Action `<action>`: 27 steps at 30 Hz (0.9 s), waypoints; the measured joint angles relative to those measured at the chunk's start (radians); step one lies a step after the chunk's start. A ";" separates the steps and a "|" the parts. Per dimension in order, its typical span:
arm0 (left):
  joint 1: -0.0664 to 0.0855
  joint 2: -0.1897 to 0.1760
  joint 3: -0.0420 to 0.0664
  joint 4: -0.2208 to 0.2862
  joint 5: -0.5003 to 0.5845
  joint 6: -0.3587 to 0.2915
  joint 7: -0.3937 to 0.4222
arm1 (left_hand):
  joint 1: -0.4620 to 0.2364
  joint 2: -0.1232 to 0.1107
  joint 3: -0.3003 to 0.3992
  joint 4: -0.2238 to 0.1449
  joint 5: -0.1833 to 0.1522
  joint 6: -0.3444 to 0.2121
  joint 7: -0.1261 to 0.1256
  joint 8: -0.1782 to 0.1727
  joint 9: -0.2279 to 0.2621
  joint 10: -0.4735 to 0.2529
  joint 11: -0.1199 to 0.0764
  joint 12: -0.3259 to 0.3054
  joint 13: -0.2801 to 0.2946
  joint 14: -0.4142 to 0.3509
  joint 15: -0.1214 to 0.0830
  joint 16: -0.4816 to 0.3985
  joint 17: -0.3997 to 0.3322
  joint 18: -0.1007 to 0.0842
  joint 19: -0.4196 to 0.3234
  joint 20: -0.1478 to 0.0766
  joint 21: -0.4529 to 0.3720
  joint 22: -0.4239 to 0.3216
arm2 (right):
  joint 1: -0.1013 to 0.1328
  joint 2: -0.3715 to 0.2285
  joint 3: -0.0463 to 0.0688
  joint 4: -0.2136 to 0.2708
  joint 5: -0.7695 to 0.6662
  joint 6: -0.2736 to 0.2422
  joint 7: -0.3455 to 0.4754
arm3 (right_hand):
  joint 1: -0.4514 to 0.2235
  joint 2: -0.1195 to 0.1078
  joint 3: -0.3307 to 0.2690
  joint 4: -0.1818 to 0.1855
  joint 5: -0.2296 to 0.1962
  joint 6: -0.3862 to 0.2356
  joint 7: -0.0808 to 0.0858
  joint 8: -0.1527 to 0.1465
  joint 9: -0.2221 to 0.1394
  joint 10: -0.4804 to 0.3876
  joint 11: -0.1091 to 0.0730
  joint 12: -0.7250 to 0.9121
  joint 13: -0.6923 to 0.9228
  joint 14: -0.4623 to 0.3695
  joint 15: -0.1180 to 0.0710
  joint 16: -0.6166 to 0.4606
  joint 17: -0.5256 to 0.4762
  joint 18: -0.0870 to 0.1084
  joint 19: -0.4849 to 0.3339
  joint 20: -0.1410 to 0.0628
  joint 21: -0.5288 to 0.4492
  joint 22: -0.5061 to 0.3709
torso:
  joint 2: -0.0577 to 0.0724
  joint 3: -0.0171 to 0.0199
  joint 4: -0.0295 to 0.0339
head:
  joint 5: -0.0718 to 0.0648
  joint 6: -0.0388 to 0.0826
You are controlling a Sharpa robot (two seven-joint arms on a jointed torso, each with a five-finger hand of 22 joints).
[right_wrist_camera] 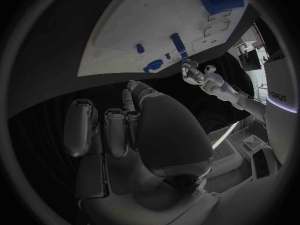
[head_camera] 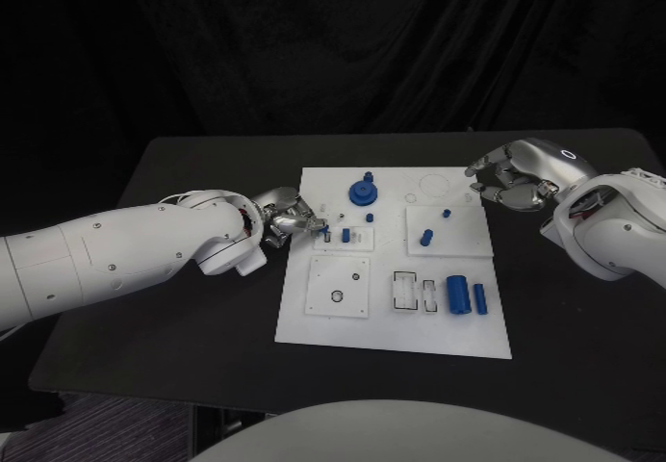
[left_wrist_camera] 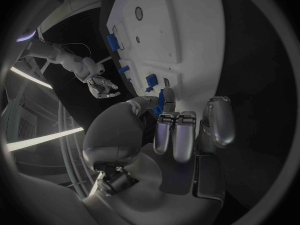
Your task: Assemble the parts on the task board
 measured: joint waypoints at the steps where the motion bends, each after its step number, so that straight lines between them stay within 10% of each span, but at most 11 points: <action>1: -0.001 0.000 0.000 0.000 0.000 0.001 -0.002 | 0.000 0.000 0.002 -0.002 -0.003 0.000 0.000 0.000 0.000 0.000 0.000 0.000 0.000 0.000 0.000 0.000 0.000 0.000 0.000 0.000 0.000 0.000 | 0.000 0.000 0.000 0.000 0.000 0.000 0.000 | 0.000 0.000 0.000 0.000 0.000 0.000 0.000 0.000 0.000 0.000 0.000 0.000 0.000 0.000 0.000 0.000 0.000 0.000 0.000 0.000 0.000 0.000 | 0.000 0.0000 0.0000 | 0.000 0.000; 27: -0.018 0.005 0.006 -0.008 0.003 0.003 -0.001 | -0.025 0.004 0.010 -0.010 -0.024 -0.002 -0.003 -0.007 -0.004 0.000 0.000 0.000 0.000 0.000 0.000 0.000 0.000 0.000 -0.004 0.004 -0.004 0.000 | 0.000 -0.005 0.000 0.002 0.000 0.000 0.000 | 0.000 0.000 0.000 0.000 0.000 0.000 0.000 0.000 -0.001 0.000 0.000 0.000 0.000 0.000 0.000 0.000 0.000 0.000 0.000 0.000 0.000 0.000 | 0.000 -0.0003 -0.0006 | -0.006 0.000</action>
